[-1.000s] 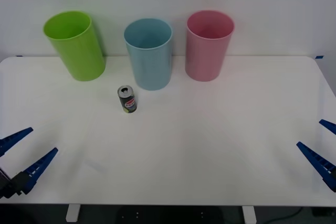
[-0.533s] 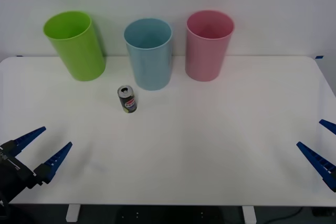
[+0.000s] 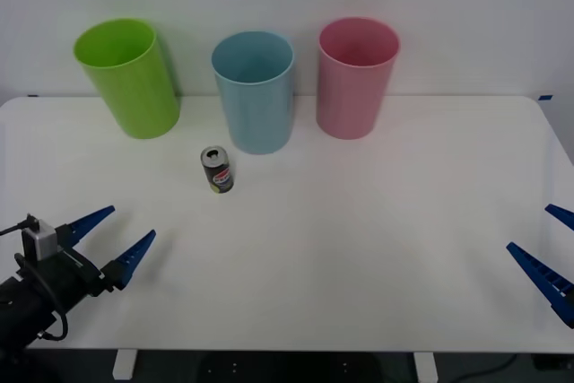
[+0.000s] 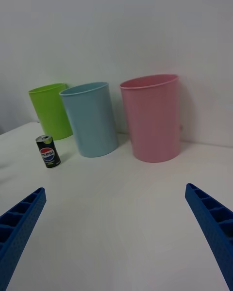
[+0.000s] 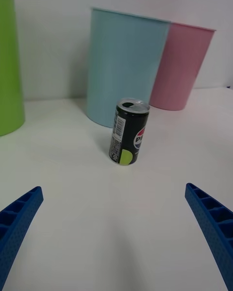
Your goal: Grasp the object on the table and drop it into the matching bin: aluminum can to the light blue bin, PET bottle to the pink bin.
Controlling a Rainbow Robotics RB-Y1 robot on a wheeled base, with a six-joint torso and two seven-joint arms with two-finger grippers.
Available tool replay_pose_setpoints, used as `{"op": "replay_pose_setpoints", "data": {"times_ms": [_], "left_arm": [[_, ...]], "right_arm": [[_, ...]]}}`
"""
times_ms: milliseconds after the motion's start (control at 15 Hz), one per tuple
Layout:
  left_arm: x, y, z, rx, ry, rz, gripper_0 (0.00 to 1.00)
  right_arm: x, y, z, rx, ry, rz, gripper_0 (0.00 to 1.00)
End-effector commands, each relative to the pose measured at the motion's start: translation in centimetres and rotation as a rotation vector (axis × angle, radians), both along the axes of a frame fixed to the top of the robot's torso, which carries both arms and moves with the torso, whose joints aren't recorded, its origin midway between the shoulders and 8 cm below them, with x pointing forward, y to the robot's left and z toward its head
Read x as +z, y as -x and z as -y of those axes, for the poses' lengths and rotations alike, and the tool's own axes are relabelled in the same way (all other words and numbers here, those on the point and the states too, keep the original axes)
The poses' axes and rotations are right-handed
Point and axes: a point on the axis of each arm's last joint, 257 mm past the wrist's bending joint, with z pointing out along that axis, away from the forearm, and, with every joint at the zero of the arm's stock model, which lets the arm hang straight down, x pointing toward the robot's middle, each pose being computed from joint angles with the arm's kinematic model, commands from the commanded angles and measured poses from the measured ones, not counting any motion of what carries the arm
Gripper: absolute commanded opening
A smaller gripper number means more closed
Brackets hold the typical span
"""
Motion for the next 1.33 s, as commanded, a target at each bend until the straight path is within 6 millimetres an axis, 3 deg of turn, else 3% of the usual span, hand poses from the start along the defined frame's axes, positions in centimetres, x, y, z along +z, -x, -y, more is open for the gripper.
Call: {"op": "replay_pose_setpoints", "data": {"times_ms": [67,800,1333], "left_arm": [[-0.9,-1.7,1.1,0.003,-0.017,0.015,1.0],[-2.4,-7.5,6.5,0.068,-0.028,0.01,1.0],[-3.0,-11.1,8.6,0.093,-0.022,-0.02,1.0]], "right_arm": [[0.0,0.0,0.0,0.0,0.0,0.0,1.0],[0.0,0.0,0.0,0.0,0.0,0.0,1.0],[0.0,0.0,0.0,0.0,0.0,0.0,1.0]]}}
